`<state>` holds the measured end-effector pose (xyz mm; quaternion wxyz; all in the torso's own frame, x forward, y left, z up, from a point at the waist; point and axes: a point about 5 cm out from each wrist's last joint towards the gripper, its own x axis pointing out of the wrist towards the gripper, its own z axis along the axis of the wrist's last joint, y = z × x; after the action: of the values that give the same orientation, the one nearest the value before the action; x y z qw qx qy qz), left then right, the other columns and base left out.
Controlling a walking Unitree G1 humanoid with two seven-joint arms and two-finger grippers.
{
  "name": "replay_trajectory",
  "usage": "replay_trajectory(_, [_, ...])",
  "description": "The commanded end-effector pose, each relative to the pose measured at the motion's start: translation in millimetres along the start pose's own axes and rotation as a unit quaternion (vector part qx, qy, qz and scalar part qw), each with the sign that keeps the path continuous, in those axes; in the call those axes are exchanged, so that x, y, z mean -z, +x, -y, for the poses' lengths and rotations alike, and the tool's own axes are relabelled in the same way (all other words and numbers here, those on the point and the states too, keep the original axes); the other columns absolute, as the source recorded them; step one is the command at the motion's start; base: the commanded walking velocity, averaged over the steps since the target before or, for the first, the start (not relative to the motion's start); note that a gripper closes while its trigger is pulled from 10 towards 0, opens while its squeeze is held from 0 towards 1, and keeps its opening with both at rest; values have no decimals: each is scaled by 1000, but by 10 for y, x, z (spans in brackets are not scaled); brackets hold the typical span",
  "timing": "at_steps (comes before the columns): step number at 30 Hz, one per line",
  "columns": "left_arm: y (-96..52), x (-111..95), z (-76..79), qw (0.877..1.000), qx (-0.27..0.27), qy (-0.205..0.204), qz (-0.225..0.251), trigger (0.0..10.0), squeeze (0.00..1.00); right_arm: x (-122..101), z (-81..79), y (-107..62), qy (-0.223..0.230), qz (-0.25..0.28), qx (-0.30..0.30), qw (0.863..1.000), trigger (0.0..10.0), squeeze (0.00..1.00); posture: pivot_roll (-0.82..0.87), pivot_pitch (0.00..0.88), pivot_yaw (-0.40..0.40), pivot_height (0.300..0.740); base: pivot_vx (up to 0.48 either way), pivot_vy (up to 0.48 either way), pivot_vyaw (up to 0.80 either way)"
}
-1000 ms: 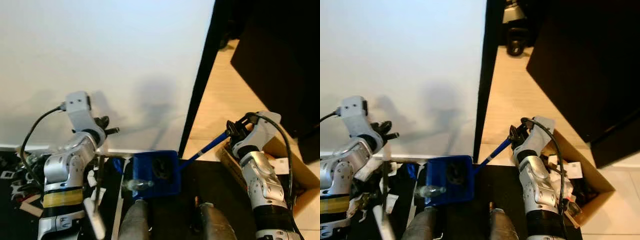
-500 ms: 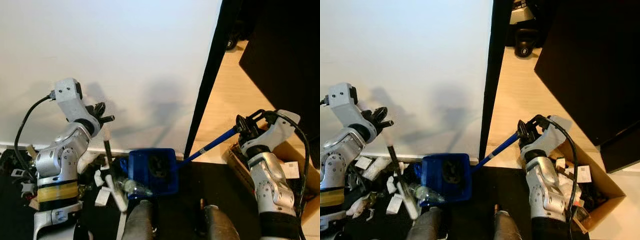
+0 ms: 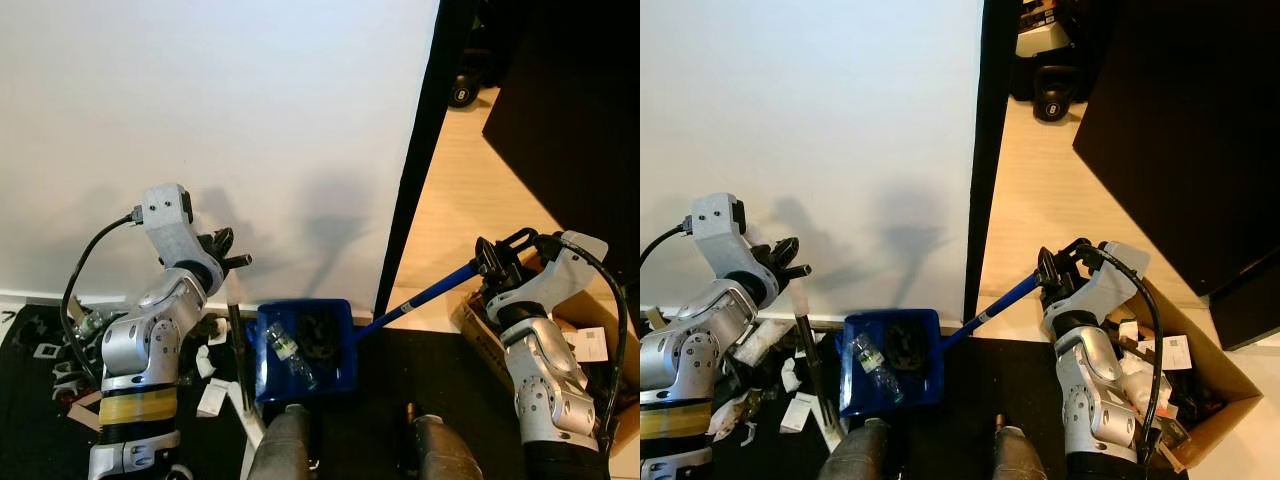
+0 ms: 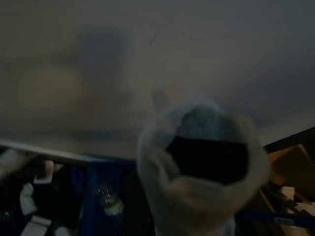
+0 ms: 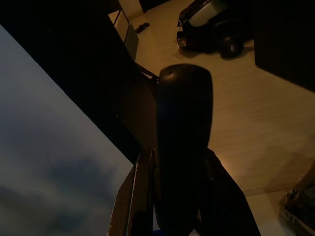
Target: Sweep floor
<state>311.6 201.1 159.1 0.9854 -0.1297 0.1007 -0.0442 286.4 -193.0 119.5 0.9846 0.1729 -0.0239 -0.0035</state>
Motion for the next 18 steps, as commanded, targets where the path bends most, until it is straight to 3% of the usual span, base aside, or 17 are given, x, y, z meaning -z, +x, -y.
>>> replay_trajectory(1, [-13, -59, -62, 999, -11, 37, 11, 10000, 0, -36, 0, -28, 2, 15, -8, 1000, 10000, 0, 78, 124, 95, 740, 0, 0, 0])
replay_trajectory(10, [-28, 46, 78, 1000, 14, 7, 15, 10000, 0, -89, 272, -275, -13, 24, 38, 999, 10000, 0, 55, 100, 89, 740, 0, 0, 0])
replay_trajectory(18, [12, 255, 181, 998, 25, -57, 8, 10000, 0, -186, 243, -229, -54, 46, 43, 997, 10000, 0, 13, 63, 75, 740, 0, 0, 0])
